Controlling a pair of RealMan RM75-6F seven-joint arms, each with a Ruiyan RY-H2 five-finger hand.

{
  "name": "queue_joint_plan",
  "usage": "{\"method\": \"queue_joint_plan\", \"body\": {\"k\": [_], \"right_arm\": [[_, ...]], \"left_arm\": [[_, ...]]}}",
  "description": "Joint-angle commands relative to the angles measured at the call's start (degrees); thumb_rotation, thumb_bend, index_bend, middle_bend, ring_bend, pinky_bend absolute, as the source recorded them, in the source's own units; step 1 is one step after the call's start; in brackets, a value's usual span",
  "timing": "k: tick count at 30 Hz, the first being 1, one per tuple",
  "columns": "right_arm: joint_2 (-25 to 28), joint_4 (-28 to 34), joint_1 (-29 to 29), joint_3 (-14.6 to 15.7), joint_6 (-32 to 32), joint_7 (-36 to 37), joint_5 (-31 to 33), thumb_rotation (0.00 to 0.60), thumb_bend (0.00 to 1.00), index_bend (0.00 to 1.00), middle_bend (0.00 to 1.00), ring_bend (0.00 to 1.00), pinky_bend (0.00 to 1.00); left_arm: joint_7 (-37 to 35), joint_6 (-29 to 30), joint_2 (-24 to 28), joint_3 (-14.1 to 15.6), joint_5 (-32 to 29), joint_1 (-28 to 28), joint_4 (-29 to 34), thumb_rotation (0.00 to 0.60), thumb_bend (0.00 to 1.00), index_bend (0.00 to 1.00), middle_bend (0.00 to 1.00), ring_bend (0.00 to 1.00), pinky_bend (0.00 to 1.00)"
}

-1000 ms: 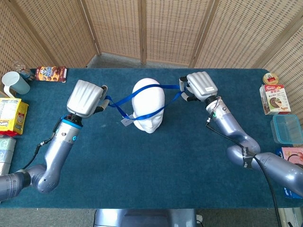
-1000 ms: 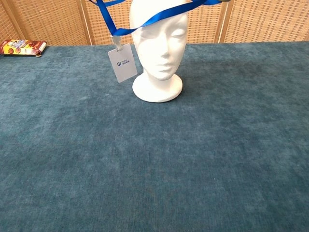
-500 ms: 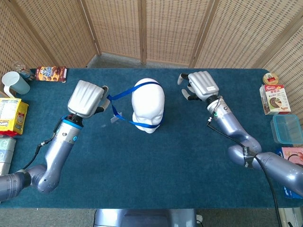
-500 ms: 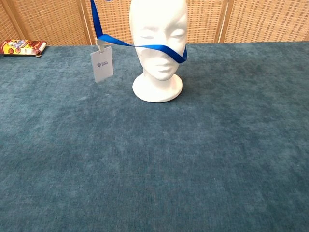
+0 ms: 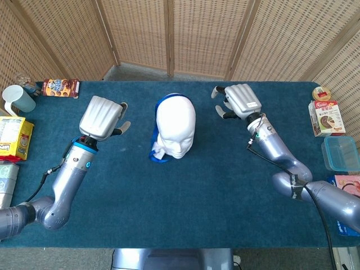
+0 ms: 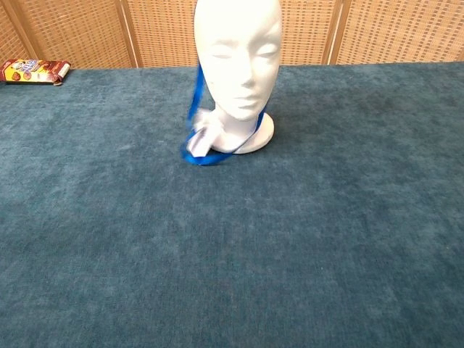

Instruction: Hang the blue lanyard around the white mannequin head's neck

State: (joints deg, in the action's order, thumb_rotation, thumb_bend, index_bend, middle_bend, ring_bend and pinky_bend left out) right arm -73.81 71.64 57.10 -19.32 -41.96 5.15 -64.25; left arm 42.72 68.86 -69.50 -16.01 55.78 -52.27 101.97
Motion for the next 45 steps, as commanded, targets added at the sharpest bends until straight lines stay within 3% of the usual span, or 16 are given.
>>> {"method": "queue_joint_plan", "body": {"k": [1, 22, 25, 35, 45], "right_arm": [[-0.1, 0.0, 0.0, 0.0, -0.1, -0.1, 0.1, 0.536, 0.47, 0.37, 1.00, 1.00, 1.00], [1.0, 1.5, -1.5, -0.6, -2.8, -0.9, 1.3, 0.538, 0.46, 0.37, 1.00, 1.00, 1.00], [1.5, 2.0, -2.3, -0.5, -3.8, -1.0, 1.5, 0.538, 0.46, 0.37, 0.99, 1.00, 1.00], [4.8, 5.4, -6.9, 0.8, -8.0, -1.7, 0.9, 0.539, 0.46, 0.40, 0.85, 0.99, 1.00], [7.6, 9.9, -12.9, 2.6, -14.3, -2.7, 0.1, 0.541, 0.45, 0.44, 0.71, 0.83, 0.96]], "left_arm": [[-0.1, 0.0, 0.0, 0.0, -0.1, 0.0, 0.0, 0.406, 0.19, 0.67, 1.00, 1.00, 1.00], [-4.0, 1.8, 2.3, 0.8, 3.0, 2.8, 1.2, 0.329, 0.16, 0.64, 1.00, 1.00, 1.00], [-4.8, 2.3, 3.1, 1.2, 3.6, 3.8, 1.7, 0.323, 0.16, 0.63, 0.99, 0.96, 0.99], [-11.3, 3.7, 7.1, 2.0, 3.8, 8.9, 5.1, 0.273, 0.16, 0.61, 0.82, 0.76, 0.76], [-18.3, 6.5, 10.0, 4.5, 6.7, 15.3, 7.9, 0.253, 0.16, 0.61, 0.77, 0.70, 0.69]]}}
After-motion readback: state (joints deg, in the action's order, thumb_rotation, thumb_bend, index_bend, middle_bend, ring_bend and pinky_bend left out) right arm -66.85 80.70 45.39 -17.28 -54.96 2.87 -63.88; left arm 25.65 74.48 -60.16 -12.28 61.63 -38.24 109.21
